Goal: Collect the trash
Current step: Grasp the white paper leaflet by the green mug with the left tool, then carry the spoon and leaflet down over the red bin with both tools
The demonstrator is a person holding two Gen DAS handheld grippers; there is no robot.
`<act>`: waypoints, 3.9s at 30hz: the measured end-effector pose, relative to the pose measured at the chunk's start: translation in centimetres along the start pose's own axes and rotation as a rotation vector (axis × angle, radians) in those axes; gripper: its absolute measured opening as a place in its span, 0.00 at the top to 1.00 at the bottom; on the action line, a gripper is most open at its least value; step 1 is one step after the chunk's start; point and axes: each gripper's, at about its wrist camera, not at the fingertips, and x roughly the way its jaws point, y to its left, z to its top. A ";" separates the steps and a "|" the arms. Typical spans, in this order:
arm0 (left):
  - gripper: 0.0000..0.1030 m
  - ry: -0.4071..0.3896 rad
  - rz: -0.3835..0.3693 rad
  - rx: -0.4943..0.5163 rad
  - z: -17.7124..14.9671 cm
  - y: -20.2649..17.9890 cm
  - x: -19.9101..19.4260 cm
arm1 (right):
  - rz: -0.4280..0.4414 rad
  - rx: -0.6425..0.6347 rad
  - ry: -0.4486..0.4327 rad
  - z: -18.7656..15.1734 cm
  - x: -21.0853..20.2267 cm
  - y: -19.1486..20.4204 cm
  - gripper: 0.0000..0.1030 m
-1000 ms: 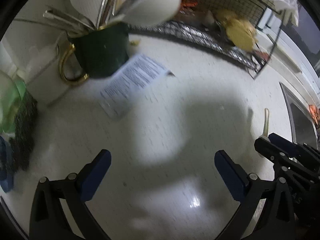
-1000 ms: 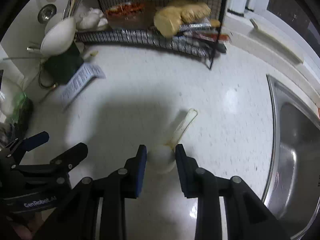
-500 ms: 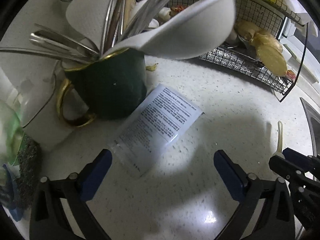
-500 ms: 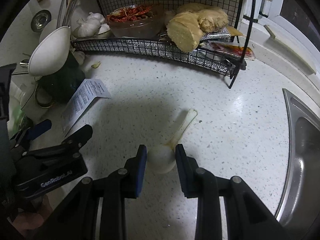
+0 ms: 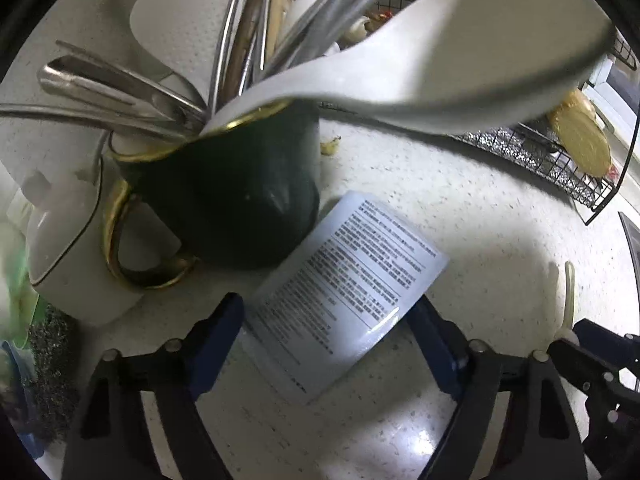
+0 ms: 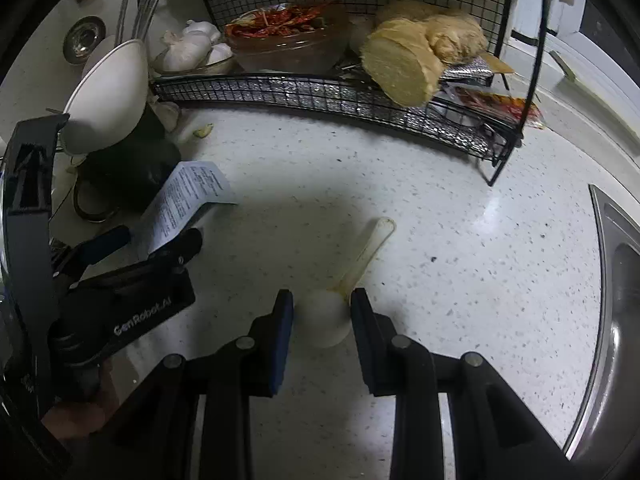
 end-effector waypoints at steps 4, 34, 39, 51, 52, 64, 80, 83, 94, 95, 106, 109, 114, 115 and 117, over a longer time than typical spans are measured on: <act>0.42 -0.007 -0.007 0.021 0.4 -0.5 -0.5 | 0.012 -0.004 -0.004 0.0 0.2 0.3 0.73; 0.95 0.042 -0.151 -0.009 -8.0 -2.9 -13.3 | 0.051 -0.048 -0.085 -6.2 -9.4 -2.1 0.73; 0.98 0.030 -0.188 0.016 -10.5 -4.8 -16.5 | 0.023 -0.026 -0.096 -8.7 -11.7 -3.5 0.73; 0.99 0.058 -0.257 0.078 -13.9 -10.7 -18.6 | -0.009 0.040 -0.157 -13.9 -16.8 -6.7 0.73; 0.99 0.057 -0.258 0.085 -14.2 -11.1 -19.0 | -0.009 0.045 -0.161 -14.4 -17.2 -6.9 0.73; 0.99 -0.033 -0.275 0.163 -17.9 -14.9 -26.6 | -0.039 0.088 -0.242 -20.1 -23.2 -9.7 0.73; 0.99 -0.057 -0.277 0.189 -32.1 -21.0 -37.5 | -0.028 0.097 -0.297 -33.9 -30.6 -15.2 0.73; 0.99 -0.052 -0.281 0.199 -34.2 -21.8 -38.7 | -0.033 0.101 -0.289 -36.1 -31.5 -16.0 0.73; 0.99 0.065 -0.336 0.265 -39.3 -22.8 -38.2 | -0.054 0.150 -0.231 -41.6 -31.3 -16.7 0.73; 0.99 0.074 -0.340 0.269 -39.6 -22.8 -38.0 | -0.059 0.158 -0.221 -41.8 -31.0 -16.6 0.73; 0.99 0.168 -0.385 0.322 -44.3 -21.6 -36.6 | -0.098 0.234 -0.160 -46.2 -29.7 -15.2 0.73; 0.99 0.200 -0.389 0.333 -45.7 -21.3 -35.8 | -0.103 0.246 -0.133 -47.5 -28.8 -14.8 0.73; 0.99 0.249 -0.377 0.328 -48.1 -21.1 -33.1 | -0.102 0.257 -0.100 -49.3 -26.7 -14.7 0.73; 0.99 0.261 -0.377 0.322 -48.6 -21.0 -32.4 | -0.101 0.258 -0.094 -49.6 -26.1 -14.8 0.73; 0.99 0.281 -0.373 0.312 -49.8 -21.0 -30.6 | -0.093 0.260 -0.075 -50.4 -24.6 -15.2 0.73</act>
